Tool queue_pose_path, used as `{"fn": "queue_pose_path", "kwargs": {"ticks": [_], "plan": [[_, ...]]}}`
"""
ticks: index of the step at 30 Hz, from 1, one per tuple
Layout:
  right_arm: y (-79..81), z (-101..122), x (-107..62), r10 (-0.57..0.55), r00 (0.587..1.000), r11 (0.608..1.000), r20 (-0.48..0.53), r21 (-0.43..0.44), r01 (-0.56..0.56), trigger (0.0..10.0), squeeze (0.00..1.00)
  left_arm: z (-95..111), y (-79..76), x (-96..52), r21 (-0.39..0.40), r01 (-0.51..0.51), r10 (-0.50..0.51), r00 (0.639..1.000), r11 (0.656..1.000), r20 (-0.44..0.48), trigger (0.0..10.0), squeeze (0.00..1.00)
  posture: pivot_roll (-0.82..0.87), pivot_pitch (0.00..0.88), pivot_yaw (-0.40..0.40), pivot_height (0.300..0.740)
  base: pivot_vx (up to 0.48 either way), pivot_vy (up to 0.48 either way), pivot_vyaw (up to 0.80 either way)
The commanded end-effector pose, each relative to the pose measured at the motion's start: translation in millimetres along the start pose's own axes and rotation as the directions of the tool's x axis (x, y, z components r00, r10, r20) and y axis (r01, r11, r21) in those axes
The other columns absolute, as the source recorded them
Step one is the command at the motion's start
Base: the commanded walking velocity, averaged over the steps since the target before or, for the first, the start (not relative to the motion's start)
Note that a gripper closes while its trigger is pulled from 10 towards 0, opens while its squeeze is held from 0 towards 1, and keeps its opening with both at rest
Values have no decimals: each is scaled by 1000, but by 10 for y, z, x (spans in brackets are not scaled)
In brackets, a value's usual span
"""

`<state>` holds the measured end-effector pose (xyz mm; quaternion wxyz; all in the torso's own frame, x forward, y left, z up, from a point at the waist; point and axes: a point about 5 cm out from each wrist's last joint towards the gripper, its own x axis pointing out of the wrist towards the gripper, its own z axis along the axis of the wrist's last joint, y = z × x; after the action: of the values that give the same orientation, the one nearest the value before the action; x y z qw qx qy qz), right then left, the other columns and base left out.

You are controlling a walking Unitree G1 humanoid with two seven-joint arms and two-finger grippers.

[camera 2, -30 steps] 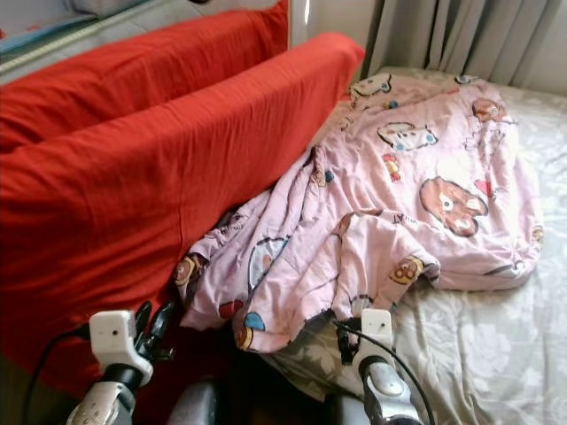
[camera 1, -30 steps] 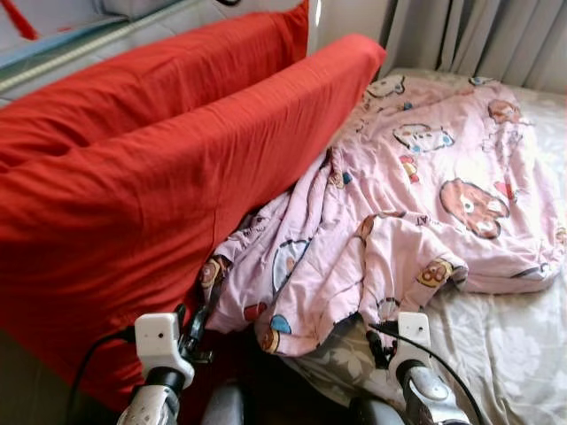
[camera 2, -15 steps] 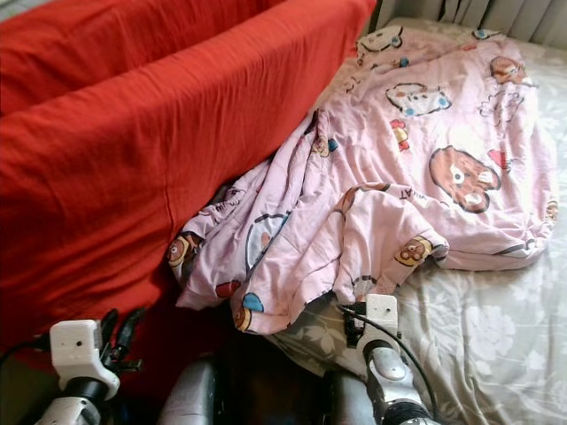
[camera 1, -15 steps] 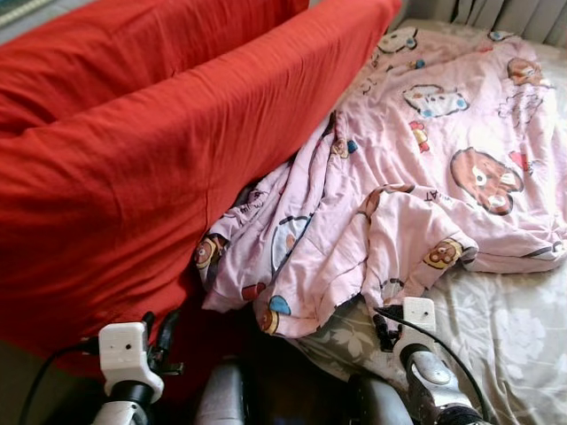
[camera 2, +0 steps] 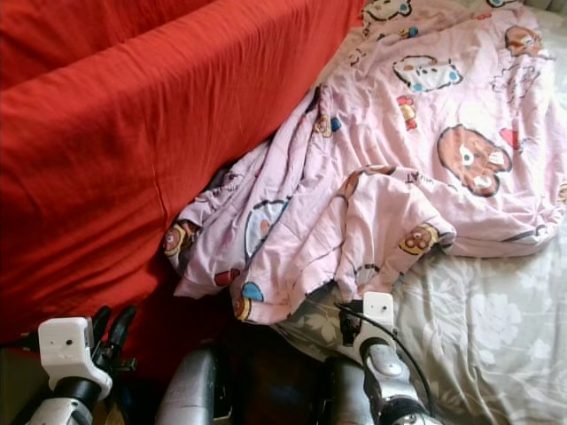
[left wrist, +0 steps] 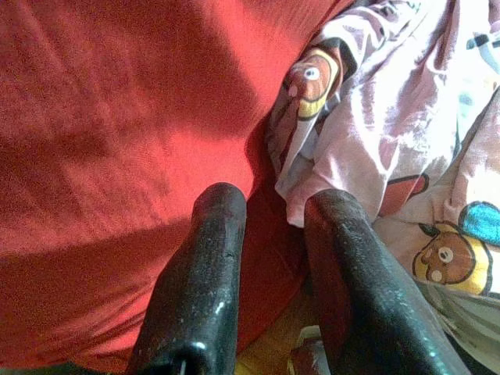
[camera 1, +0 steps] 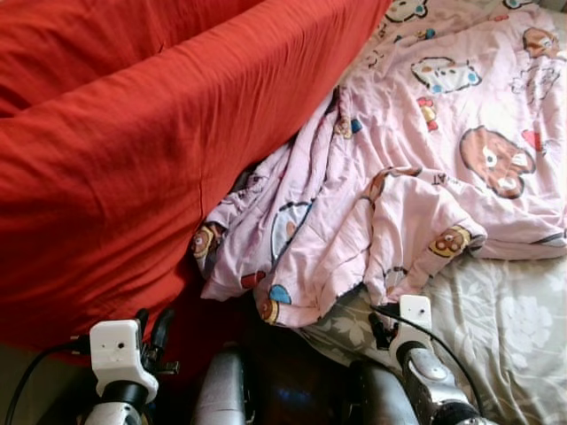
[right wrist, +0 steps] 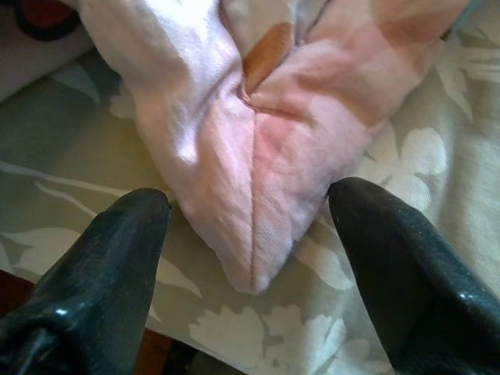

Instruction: Clean up the room

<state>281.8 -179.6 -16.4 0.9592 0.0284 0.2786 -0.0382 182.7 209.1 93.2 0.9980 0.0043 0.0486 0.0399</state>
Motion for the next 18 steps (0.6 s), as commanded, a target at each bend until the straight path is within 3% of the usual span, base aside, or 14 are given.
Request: {"fn": "queue_pose_path", "kwargs": {"ticks": [1, 4, 6, 7, 18], "plan": [[20, -93, -19, -3, 999, 1000, -38, 21, 4, 10000, 0, 11, 27, -49, 0, -4, 4, 1000, 1000, -11, 10000, 0, 251, 313, 26, 642, 0, 0, 0], [44, -64, -8, -1, 999, 1000, -33, 21, 2, 10000, 0, 22, 31, -59, 2, -5, 5, 1000, 1000, -13, 10000, 0, 255, 316, 27, 642, 0, 0, 0], [54, -45, -1, 0, 1000, 1000, -29, 18, 0, 1373, 0, 26, 28, -69, 4, -4, 4, 1000, 1000, -17, 10000, 0, 257, 316, 26, 642, 0, 0, 0], [55, -43, 0, 1, 1000, 1000, -30, 15, 0, 0, 0, 26, 27, -72, 4, -4, 4, 1000, 1000, -18, 10000, 0, 257, 316, 26, 642, 0, 0, 0], [41, -53, -1, -5, 999, 1000, -43, -15, 5, 0, 0, 14, 20, -93, -4, 0, 0, 999, 1000, -32, 10000, 0, 255, 315, 22, 642, 0, 0, 0]]}}
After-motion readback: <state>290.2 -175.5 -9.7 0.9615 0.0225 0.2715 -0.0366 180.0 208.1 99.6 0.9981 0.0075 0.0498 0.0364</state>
